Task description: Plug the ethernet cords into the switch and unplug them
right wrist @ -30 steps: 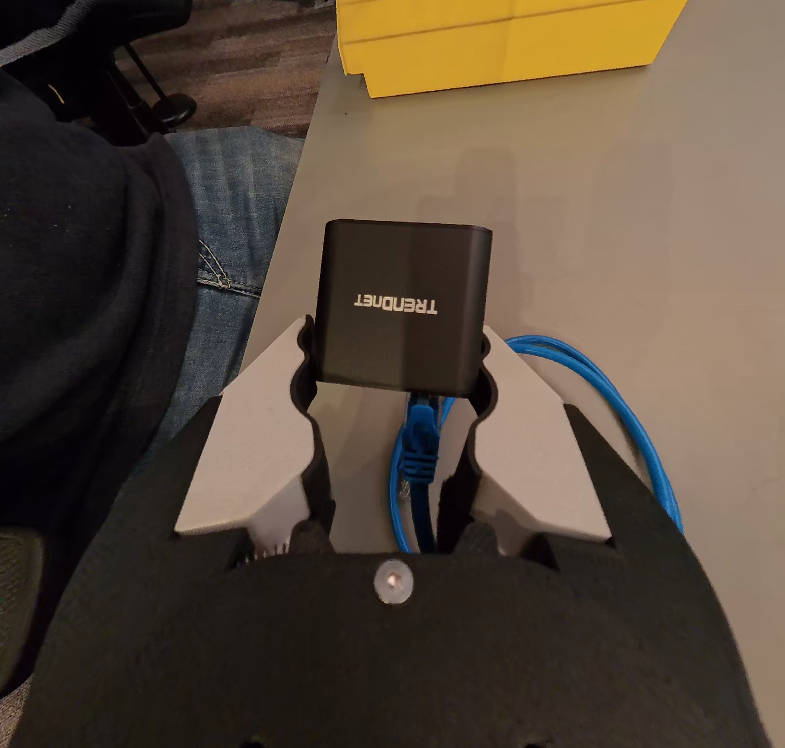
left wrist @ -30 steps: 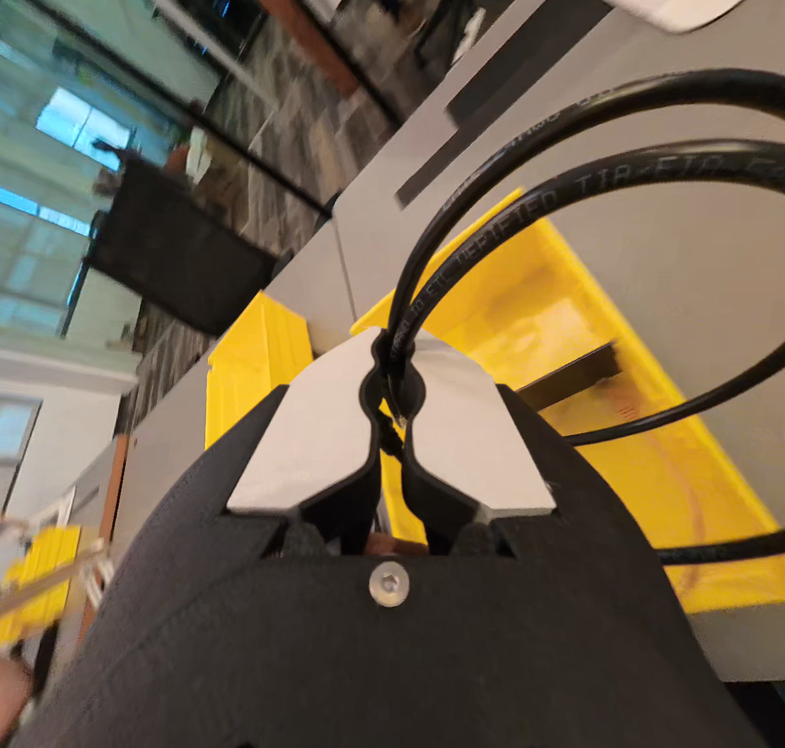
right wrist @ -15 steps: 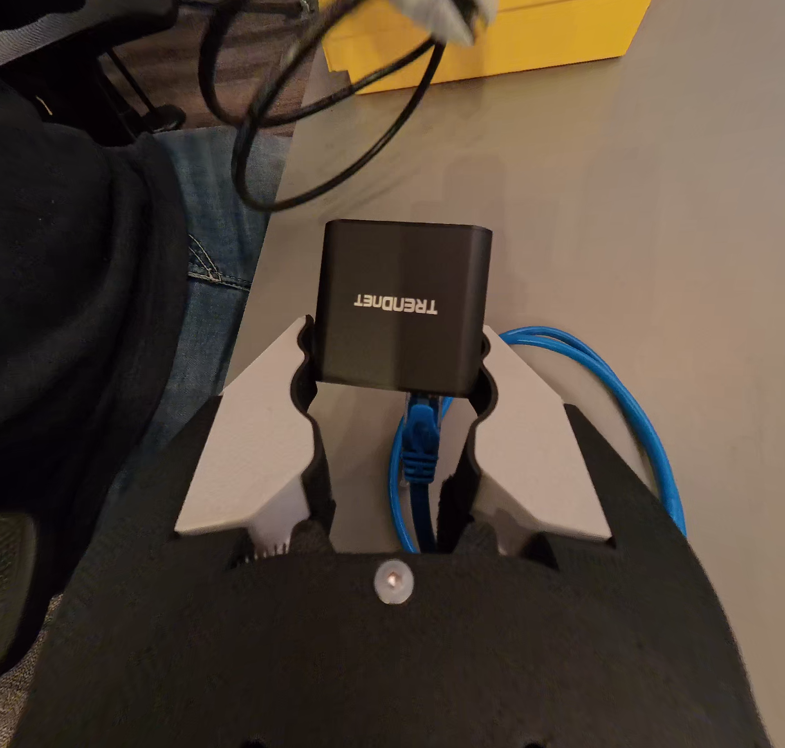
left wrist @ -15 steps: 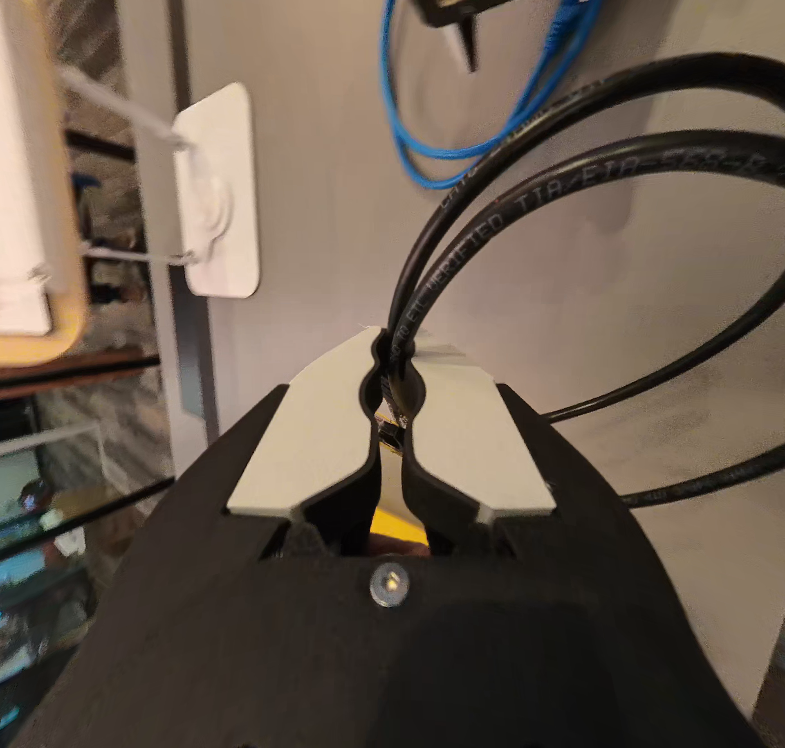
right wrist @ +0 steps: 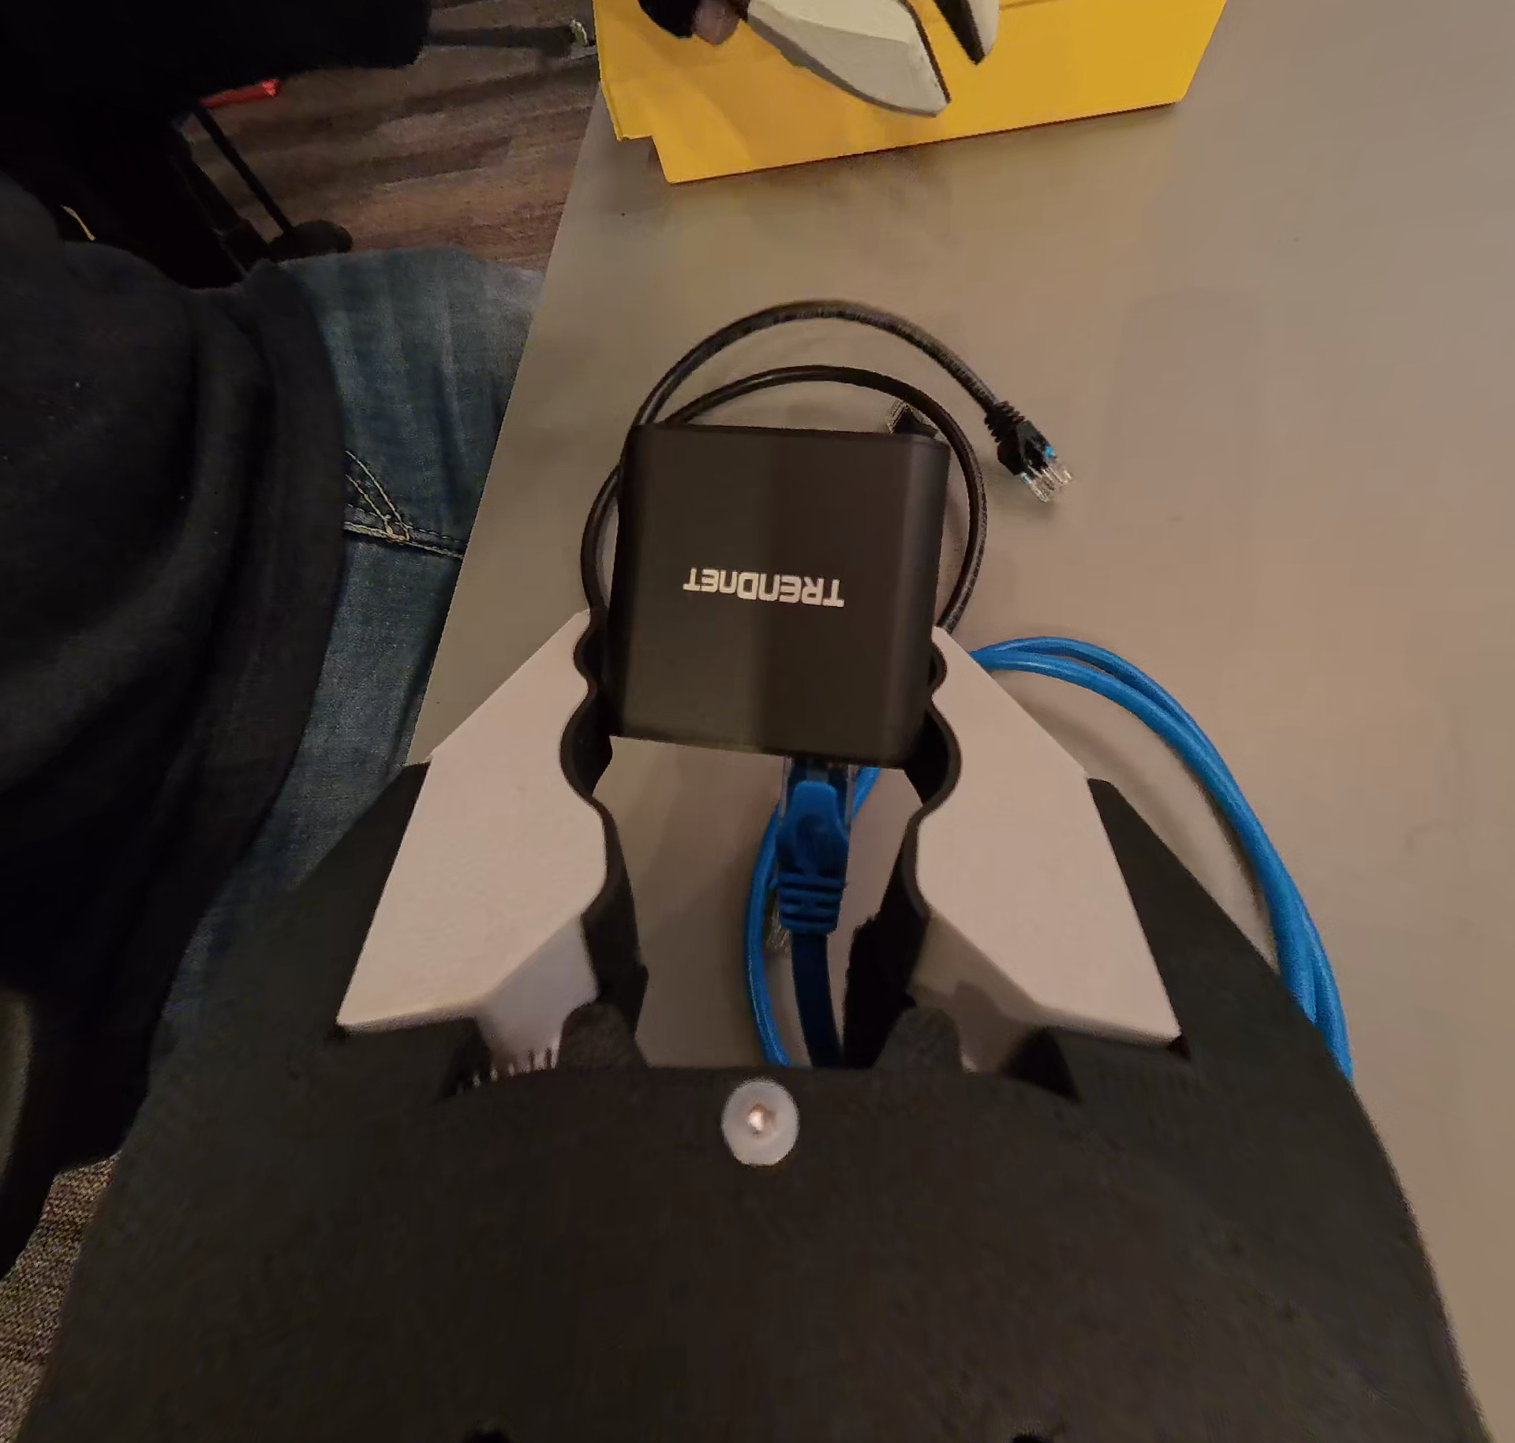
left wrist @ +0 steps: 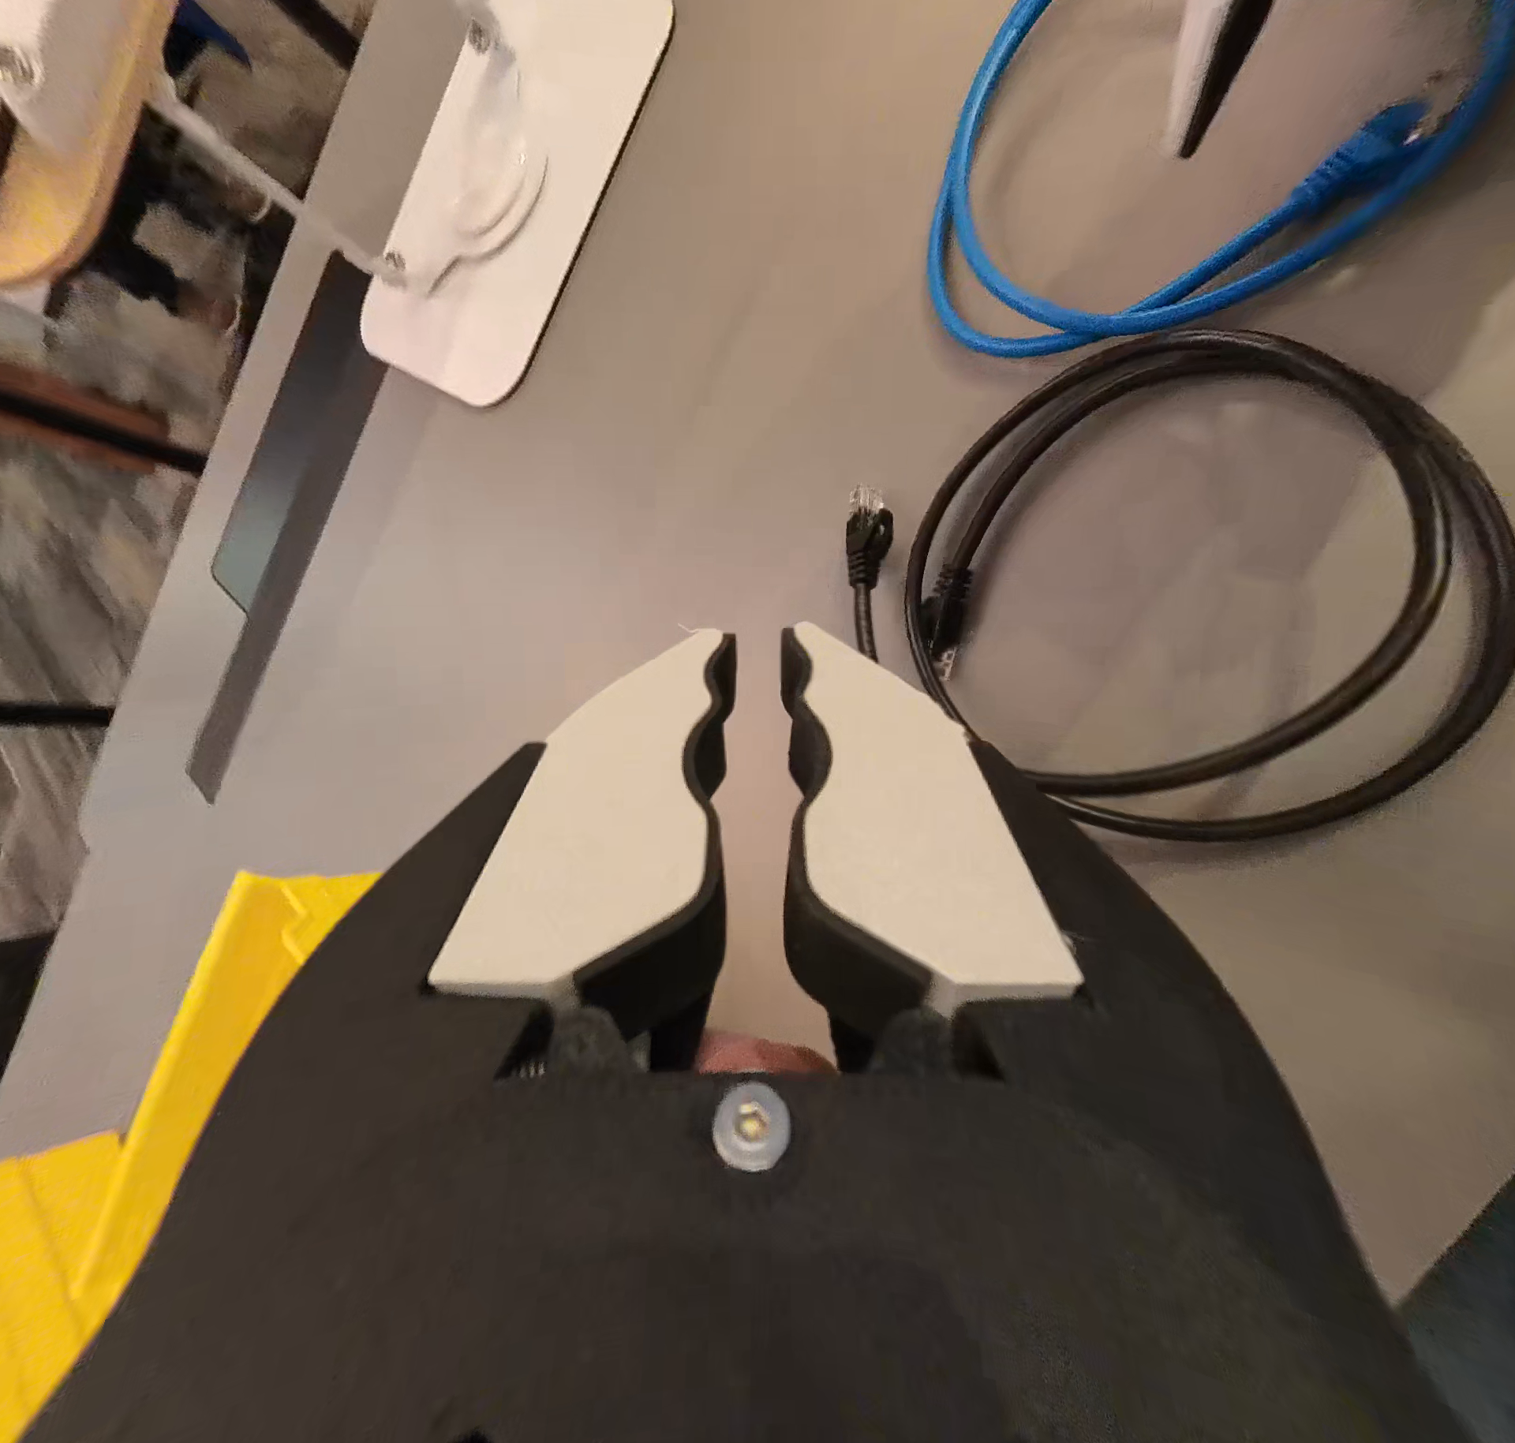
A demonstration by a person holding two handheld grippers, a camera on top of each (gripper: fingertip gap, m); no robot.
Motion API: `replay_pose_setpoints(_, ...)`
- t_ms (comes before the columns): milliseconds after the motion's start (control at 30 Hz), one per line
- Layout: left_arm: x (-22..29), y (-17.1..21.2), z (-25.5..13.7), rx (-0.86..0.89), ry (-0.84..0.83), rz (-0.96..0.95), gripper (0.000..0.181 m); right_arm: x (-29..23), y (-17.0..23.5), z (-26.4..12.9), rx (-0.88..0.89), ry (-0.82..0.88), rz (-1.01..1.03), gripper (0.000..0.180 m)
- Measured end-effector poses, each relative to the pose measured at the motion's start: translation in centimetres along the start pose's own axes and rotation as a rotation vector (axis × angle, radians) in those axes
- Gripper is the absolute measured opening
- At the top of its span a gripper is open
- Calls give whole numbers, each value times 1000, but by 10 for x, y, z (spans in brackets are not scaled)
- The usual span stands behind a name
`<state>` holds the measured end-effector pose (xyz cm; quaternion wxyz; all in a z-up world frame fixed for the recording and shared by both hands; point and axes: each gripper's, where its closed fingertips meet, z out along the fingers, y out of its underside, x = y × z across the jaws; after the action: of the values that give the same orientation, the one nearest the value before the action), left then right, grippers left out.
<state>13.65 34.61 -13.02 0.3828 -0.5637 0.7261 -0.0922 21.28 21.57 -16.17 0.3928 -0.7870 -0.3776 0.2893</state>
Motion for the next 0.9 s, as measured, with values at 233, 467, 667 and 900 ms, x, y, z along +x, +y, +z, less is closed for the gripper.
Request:
replay_pose_setpoints(233,18,5,45,-96,-1,54,11,-2,-3,2,1,1,-6,71)
replay_pose_setpoints(467,32,20,83,-145,60,118,14,-3,-4,-1,11,2,-13,71)
replay_pose_setpoints(667,33,23,92,-132,40,180,6,-1,-3,-2,23,4,-10,70)
replay_pose_setpoints(900,37,22,95,-75,73,153,10,-2,-5,-3,29,7,-14,70)
